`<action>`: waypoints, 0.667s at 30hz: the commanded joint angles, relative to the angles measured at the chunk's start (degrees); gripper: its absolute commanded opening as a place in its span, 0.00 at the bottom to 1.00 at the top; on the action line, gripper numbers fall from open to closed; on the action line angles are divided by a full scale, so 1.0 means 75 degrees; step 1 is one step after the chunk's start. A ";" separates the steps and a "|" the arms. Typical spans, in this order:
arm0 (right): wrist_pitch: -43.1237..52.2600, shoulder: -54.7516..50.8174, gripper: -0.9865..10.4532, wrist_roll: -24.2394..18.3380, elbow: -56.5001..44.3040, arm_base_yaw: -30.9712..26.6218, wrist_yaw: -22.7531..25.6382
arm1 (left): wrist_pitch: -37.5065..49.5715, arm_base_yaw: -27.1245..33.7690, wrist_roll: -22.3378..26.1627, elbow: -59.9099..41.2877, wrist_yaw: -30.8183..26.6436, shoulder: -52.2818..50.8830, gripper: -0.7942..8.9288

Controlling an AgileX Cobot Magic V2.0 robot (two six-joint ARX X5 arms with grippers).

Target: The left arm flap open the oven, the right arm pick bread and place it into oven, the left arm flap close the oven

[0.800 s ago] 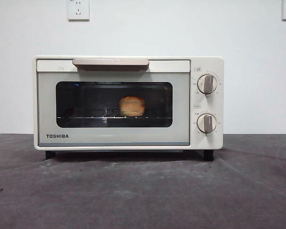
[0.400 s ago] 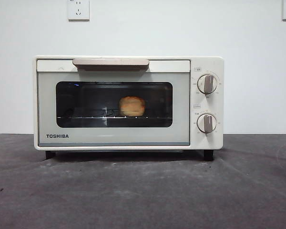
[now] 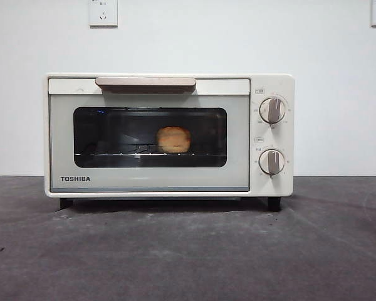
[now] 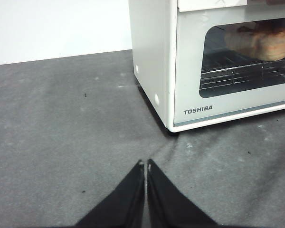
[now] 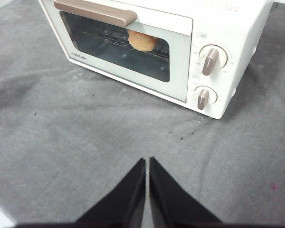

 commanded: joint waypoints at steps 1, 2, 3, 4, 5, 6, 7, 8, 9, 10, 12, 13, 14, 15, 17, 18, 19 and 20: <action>0.0099 0.0035 0.09 -0.0035 0.0090 0.0070 0.0009 | -0.0064 0.0015 0.0015 -0.0140 -0.0029 -0.0020 0.10; 0.0099 0.0035 0.09 -0.0035 0.0090 0.0070 0.0009 | -0.0064 0.0015 0.0015 -0.0140 -0.0029 -0.0020 0.10; 0.0099 0.0035 0.09 -0.0035 0.0090 0.0070 0.0009 | -0.0064 0.0015 0.0015 -0.0140 -0.0029 -0.0020 0.10; 0.0099 0.0035 0.09 -0.0035 0.0090 0.0070 0.0009 | -0.0064 0.0015 0.0015 -0.0140 -0.0029 -0.0020 0.10; 0.0099 0.0035 0.09 -0.0035 0.0090 0.0070 0.0009 | -0.0064 0.0015 0.0015 -0.0140 -0.0032 -0.0020 0.10; 0.0099 0.0035 0.09 -0.0035 0.0090 0.0070 0.0009 | -0.0064 0.0015 0.0015 -0.0140 -0.0029 -0.0020 0.10; 0.0099 0.0035 0.09 -0.0035 0.0090 0.0070 0.0009 | -0.0064 0.0015 0.0015 -0.0140 -0.0032 -0.0020 0.10; 0.0099 0.0035 0.09 -0.0035 0.0090 0.0070 0.0009 | -0.0064 0.0015 0.0015 -0.0140 -0.0029 -0.0020 0.10; 0.0099 0.0035 0.09 -0.0035 0.0090 0.0070 0.0009 | -0.0064 0.0015 0.0015 -0.0140 -0.0029 -0.0020 0.10; 0.0099 0.0035 0.09 -0.0035 0.0090 0.0070 0.0009 | -0.0064 0.0015 0.0015 -0.0140 -0.0029 -0.0020 0.10; 0.0099 0.0035 0.09 -0.0035 0.0090 0.0070 0.0009 | -0.0064 0.0015 0.0015 -0.0140 -0.0029 -0.0020 0.10; 0.0099 0.0035 0.09 -0.0035 0.0090 0.0070 0.0009 | -0.0064 0.0015 0.0015 -0.0140 -0.0029 -0.0020 0.10; 0.0099 0.0035 0.09 -0.0035 0.0090 0.0070 0.0009 | -0.0064 0.0015 0.0015 -0.0140 -0.0029 -0.0020 0.10; 0.0099 0.0035 0.09 -0.0035 0.0090 0.0070 0.0009 | -0.0064 0.0015 0.0015 -0.0140 -0.0032 -0.0020 0.10; 0.0099 0.0035 0.09 -0.0035 0.0090 0.0070 0.0009 | -0.0064 0.0015 0.0015 -0.0140 -0.0029 -0.0020 0.10; 0.0099 0.0035 0.09 -0.0038 0.0090 0.0070 0.0009 | -0.0064 0.0015 0.0015 -0.0140 -0.0029 -0.0020 0.10; 0.0099 0.0035 0.09 -0.0073 0.0090 0.0070 0.0009 | -0.0064 0.0015 0.0015 -0.0140 -0.0029 -0.0020 0.10; 0.0099 0.0035 0.09 -0.0166 0.0090 0.0070 0.0047 | -0.0064 0.0015 0.0015 -0.0140 -0.0029 -0.0020 0.10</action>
